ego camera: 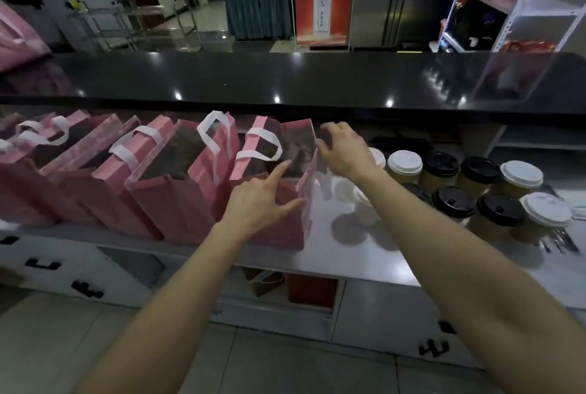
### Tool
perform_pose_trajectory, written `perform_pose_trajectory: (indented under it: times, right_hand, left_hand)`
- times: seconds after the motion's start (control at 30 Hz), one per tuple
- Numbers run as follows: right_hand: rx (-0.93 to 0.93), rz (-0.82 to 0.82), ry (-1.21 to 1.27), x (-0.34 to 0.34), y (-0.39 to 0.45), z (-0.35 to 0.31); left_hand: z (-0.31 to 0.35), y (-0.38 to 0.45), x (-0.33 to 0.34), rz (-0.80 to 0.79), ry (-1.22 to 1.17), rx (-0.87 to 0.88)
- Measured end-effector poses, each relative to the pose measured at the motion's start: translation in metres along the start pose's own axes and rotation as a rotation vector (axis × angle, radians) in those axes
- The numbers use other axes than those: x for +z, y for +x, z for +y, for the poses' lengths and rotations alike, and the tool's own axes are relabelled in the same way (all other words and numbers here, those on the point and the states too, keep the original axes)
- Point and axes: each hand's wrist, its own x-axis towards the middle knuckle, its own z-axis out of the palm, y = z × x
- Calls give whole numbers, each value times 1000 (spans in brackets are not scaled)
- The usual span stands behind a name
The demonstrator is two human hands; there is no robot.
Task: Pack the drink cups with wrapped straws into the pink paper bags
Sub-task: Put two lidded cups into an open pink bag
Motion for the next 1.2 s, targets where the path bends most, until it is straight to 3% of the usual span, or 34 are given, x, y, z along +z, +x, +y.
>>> perform_pose_trajectory:
  times: [0.17, 0.23, 0.57, 0.73, 0.93, 1.07, 1.2]
  right_hand:
    - [-193, -288, -234, 11, 47, 6]
    - [-243, -304, -304, 17, 49, 15]
    - [-293, -91, -280, 15, -2, 36]
    - [-277, -66, -254, 22, -26, 22]
    - [-321, 124, -67, 27, -37, 19]
    - [-137, 288, 127, 19, -34, 36]
    - [54, 300, 83, 9, -13, 71]
  left_hand:
    - [-6, 12, 9, 18, -22, 23]
    - [-12, 12, 11, 12, -63, -2]
    - [-39, 18, 11, 70, -248, -42]
    - [-51, 41, 12, 81, -283, -60]
    - [-65, 74, 18, 160, -251, -99]
    - [-65, 95, 17, 178, -314, -128]
    - [-62, 112, 18, 219, -412, -95]
